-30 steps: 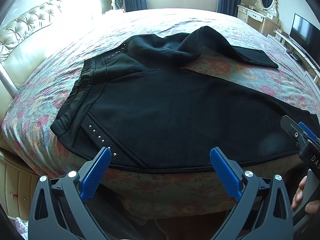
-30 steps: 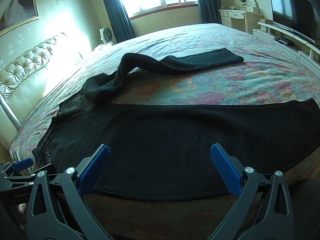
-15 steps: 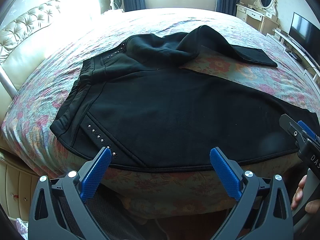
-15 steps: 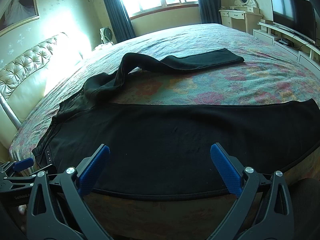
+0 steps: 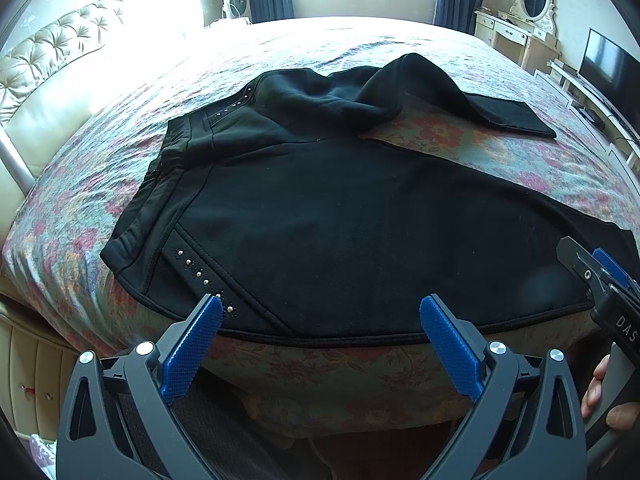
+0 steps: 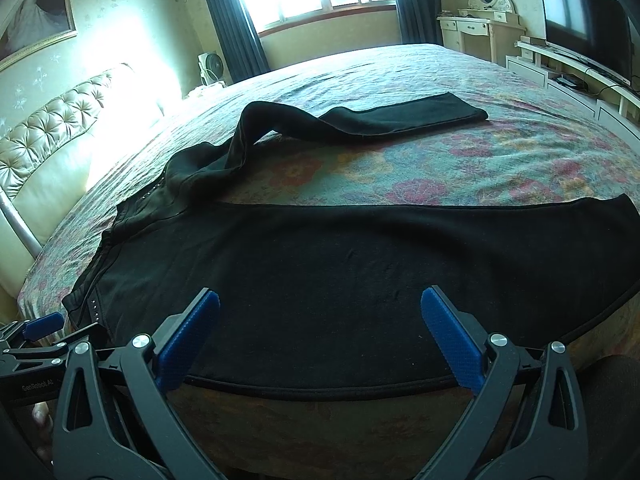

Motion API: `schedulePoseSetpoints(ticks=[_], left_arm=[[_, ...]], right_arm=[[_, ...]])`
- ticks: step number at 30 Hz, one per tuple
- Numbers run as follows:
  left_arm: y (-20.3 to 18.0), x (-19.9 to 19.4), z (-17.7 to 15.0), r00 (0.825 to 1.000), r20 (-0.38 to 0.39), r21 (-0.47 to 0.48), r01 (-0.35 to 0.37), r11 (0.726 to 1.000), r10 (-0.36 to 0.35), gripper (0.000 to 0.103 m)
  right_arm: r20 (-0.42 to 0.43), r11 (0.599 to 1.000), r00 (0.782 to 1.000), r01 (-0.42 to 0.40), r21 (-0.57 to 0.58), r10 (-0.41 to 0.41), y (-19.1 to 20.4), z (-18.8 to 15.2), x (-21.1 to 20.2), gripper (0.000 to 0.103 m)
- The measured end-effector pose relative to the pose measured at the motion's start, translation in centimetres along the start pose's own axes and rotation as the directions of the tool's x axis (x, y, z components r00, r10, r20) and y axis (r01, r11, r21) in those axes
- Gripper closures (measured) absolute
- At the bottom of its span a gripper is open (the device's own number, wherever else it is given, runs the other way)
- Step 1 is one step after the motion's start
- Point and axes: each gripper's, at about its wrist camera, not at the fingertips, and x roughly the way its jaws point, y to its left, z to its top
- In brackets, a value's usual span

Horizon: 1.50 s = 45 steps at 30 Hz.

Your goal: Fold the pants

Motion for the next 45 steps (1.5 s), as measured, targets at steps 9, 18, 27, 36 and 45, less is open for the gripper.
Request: schedulePoseSetpoints(ticks=[9, 18, 27, 36, 45], left_arm=[[0.4, 0.1, 0.2, 1.0, 0.008, 0.001, 0.005, 1.0, -0.005, 0.004], [1.4, 1.3, 1.1, 0.993, -0.02, 0.006, 0.114, 0.993, -0.114, 0.004], [13.7, 6.2, 6.0, 0.861, 0.015, -0.336, 0.484, 0.808, -0.509, 0.004], [28.0, 16.3, 15.2, 0.91, -0.003, -0.43, 0.372, 0.822, -0.414, 0.004], [33.7, 24.0, 20.6, 0.838, 0.134, -0.519, 0.514, 0.684, -0.528, 0.004]], right_arm=[[-0.018, 0.999, 0.999, 0.033, 0.024, -0.033, -1.4, 0.0, 0.6, 0.002], [-0.037, 0.999, 0.999, 0.035, 0.018, -0.034, -1.7, 0.0, 1.4, 0.002], [-0.08, 1.0, 0.996, 0.024, -0.014, -0.025, -0.7, 0.5, 3.3, 0.002], [-0.158, 0.998, 0.987, -0.034, -0.052, 0.026, 2.7, 1.2, 6.6, 0.002], [-0.214, 0.991, 0.973, -0.106, -0.08, 0.087, 5.6, 1.7, 8.7, 0.002]])
